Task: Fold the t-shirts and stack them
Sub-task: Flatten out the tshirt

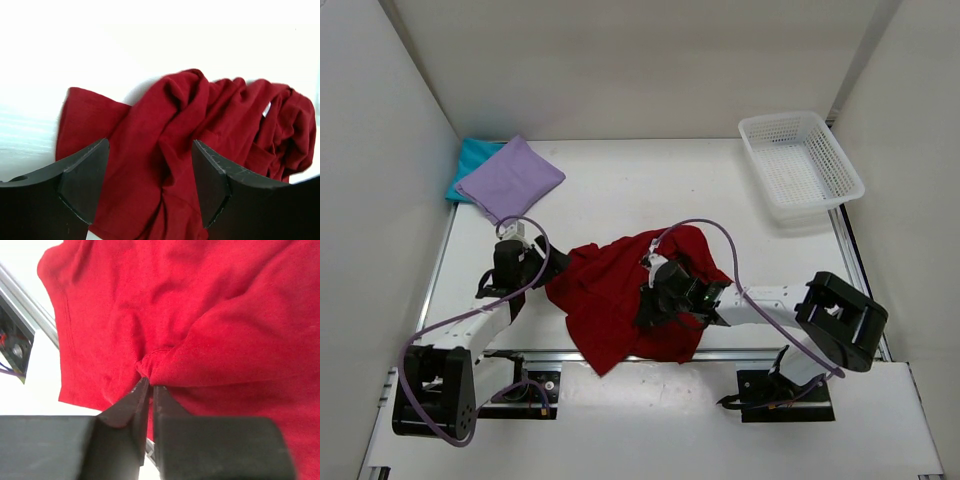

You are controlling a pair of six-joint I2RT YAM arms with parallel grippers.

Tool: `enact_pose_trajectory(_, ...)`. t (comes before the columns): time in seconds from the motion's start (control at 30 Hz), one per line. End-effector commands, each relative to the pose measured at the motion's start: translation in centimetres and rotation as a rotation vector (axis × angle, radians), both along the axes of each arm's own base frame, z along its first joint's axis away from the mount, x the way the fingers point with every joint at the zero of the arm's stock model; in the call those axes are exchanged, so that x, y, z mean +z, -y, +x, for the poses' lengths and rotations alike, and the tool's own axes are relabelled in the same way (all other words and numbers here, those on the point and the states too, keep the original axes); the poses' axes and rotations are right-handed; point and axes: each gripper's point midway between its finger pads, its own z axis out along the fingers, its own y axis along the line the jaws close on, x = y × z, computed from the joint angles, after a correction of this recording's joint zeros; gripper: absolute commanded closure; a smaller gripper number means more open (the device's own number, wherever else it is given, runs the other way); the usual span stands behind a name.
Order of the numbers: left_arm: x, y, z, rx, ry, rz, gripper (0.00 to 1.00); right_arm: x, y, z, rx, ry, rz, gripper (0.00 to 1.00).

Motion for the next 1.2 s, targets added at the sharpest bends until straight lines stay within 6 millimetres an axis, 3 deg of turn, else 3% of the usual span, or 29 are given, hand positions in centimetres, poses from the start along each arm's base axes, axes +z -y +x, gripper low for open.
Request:
enact_pose_trajectory(0.0,0.1,-0.9,0.7,0.054,0.015,0.005,0.23,2.8,-0.5,2.6,-0.072,0.071,0.063,1.00)
enact_pose_trajectory(0.13,0.2,-1.1,0.9,0.068,0.015,-0.013,0.24,4.0,3.9,3.5,-0.149,0.099,0.044,1.00)
enact_pose_trajectory(0.3,0.4,-1.8,1.3,0.093,0.023,0.016,0.25,3.5,12.2,3.1,-0.308,0.084,0.027,1.00)
enact_pose_trajectory(0.33,-0.1,-1.7,0.9,0.092,0.007,0.024,0.26,3.8,13.1,2.5,-0.315,0.089,0.053,1.00)
enact_pose_trajectory(0.43,-0.7,-1.9,0.5,0.093,-0.005,0.050,0.26,4.2,16.9,3.7,-0.445,0.112,0.082,1.00)
enact_pose_trajectory(0.5,-1.3,-1.5,0.1,0.081,-0.023,0.078,0.26,4.5,17.6,3.6,-0.449,0.113,0.129,1.00)
enact_pose_trajectory(0.53,-1.8,-2.4,-0.1,0.111,-0.039,0.116,0.26,4.3,18.2,3.8,-0.471,0.104,0.132,1.00)
enact_pose_trajectory(0.7,-1.6,-4.2,0.0,0.188,-0.028,0.155,0.28,7.1,17.7,4.7,-0.464,0.182,0.169,1.00)
enact_pose_trajectory(0.77,-2.1,-4.0,0.1,0.176,-0.052,0.154,0.26,8.4,17.3,5.1,-0.450,0.204,0.185,1.00)
enact_pose_trajectory(0.87,-3.6,-2.7,0.2,0.132,-0.102,0.129,0.35,10.8,16.1,5.7,-0.399,0.229,0.241,1.00)
enact_pose_trajectory(0.97,-4.8,-1.4,0.5,0.083,-0.150,0.105,0.55,11.7,15.1,6.5,-0.379,0.250,0.247,1.00)
enact_pose_trajectory(1.03,-4.2,-0.7,1.5,0.078,-0.138,0.099,0.80,12.5,14.6,7.4,-0.375,0.269,0.248,1.00)
enact_pose_trajectory(1.07,-3.4,-0.5,2.1,0.086,-0.112,0.089,0.91,13.3,14.3,8.1,-0.371,0.285,0.255,1.00)
enact_pose_trajectory(1.1,-2.8,-0.3,2.6,0.104,-0.098,0.071,0.96,13.3,14.1,8.4,-0.366,0.282,0.252,1.00)
enact_pose_trajectory(1.17,0.5,0.3,4.9,0.115,-0.008,0.048,1.00,14.3,14.1,10.4,-0.378,0.299,0.271,1.00)
